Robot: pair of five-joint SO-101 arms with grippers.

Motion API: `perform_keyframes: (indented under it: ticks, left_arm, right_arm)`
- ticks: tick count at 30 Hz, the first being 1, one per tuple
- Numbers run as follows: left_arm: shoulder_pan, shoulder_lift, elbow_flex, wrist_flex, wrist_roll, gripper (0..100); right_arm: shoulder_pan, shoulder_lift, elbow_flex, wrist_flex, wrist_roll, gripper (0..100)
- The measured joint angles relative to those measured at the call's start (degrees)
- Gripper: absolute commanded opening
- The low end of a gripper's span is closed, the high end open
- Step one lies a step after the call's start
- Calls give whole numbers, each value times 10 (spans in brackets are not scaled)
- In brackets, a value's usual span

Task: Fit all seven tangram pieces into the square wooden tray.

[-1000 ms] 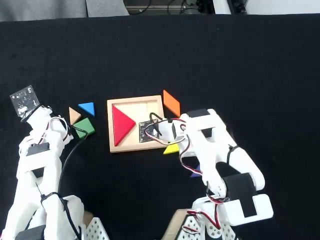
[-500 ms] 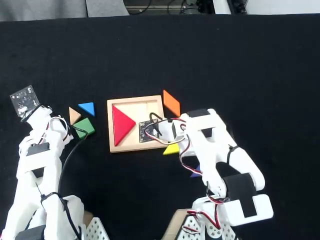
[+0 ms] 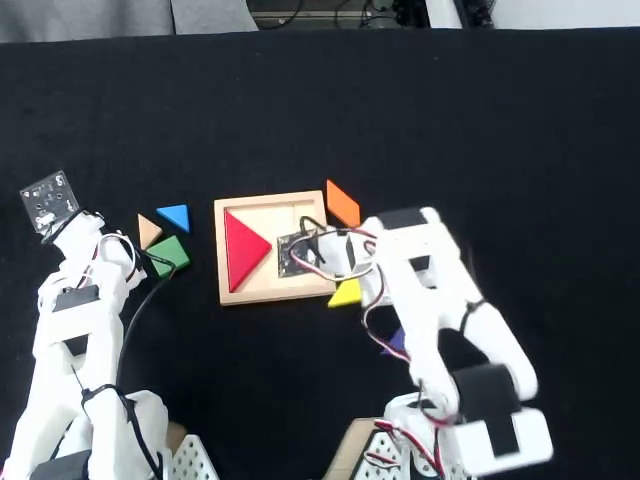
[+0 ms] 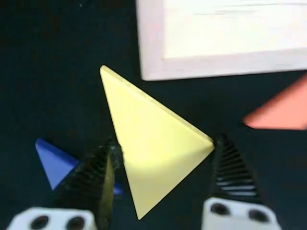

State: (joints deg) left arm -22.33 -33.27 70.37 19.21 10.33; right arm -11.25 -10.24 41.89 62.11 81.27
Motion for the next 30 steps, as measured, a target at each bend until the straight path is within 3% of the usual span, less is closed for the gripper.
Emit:
perform_keyframes:
  ticks: [5,13,18,30]
  left_arm:
    - [0,0,0,0,0,30]
    - [0,0,0,0,0,30]
    - [0,0,0,0,0,31]
    - [0,0,0,0,0,31]
  right_arm:
    - [-9,-55,-45,52,-33,201]
    - [-158,-62,-52,12,-174,201]
    - [-214,5,-55,-35,-197,201]
    - [-226,175,-180,-48,-244,201]
